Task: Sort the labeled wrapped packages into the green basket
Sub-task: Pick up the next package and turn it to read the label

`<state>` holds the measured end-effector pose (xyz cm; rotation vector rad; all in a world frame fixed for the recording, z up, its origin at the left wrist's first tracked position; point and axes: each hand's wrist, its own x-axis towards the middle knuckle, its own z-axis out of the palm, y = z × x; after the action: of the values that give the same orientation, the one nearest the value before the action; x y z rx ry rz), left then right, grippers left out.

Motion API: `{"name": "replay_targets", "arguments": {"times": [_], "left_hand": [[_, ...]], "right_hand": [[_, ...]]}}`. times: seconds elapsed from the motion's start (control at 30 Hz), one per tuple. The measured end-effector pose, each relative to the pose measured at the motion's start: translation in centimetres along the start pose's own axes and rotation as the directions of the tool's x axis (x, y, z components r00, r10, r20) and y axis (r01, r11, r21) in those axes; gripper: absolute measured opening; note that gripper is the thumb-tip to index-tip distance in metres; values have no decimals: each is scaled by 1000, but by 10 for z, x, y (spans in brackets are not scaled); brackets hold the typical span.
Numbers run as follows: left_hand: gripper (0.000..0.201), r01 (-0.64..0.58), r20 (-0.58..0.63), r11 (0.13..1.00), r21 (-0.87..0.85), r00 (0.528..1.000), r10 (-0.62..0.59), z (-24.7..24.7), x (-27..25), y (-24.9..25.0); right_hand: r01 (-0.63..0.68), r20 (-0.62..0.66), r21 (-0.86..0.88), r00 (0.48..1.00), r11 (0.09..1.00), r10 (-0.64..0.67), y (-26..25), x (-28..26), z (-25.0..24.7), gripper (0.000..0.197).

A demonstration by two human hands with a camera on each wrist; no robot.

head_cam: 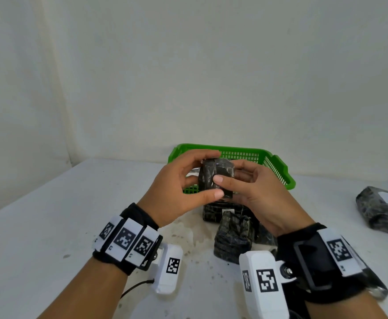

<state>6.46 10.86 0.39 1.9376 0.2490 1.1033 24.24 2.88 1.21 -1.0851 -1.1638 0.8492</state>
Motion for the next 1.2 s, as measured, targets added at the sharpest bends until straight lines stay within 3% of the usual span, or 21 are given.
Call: {"name": "replay_targets", "arguments": {"times": [0.13, 0.27, 0.4, 0.57, 0.7, 0.9, 1.07, 1.2], "left_hand": [[59, 43, -60, 999, 33, 997, -41, -1, 1, -2], [57, 41, -66, 997, 61, 997, -37, 0, 0, -1], [57, -4, -56, 996, 94, 998, 9, 1, 0, 2], [59, -5, -53, 992, 122, 999, 12, 3, 0, 2], [58, -23, -61, 992, 121, 998, 30, 3, -1, 2], [58, -35, -57, 992, 124, 997, 42, 4, -1, 2], [57, -35, -76, 995, 88, 996, 42, -1, 0, 1], [55, -41, -75, 995, 92, 996, 48, 0, 0, 2]], "right_hand": [[18, 0, -3, 1000, 1000, -18, 0, 1, -1, 51], [-50, 23, 106, 999, 993, 48, -3, 1, 2, 45], [-119, 54, 79, 992, 990, 115, -5, -1, 1, 43], [-72, -2, 71, 997, 995, 72, -3, 1, -4, 57], [-108, 47, 58, 993, 992, 105, -4, -1, -1, 51], [-85, 23, 53, 996, 995, 84, -2, 0, -2, 47], [-127, 104, 74, 987, 989, 119, -5, 0, -7, 53], [-101, 71, 73, 993, 992, 96, -6, 0, -8, 52]]}}
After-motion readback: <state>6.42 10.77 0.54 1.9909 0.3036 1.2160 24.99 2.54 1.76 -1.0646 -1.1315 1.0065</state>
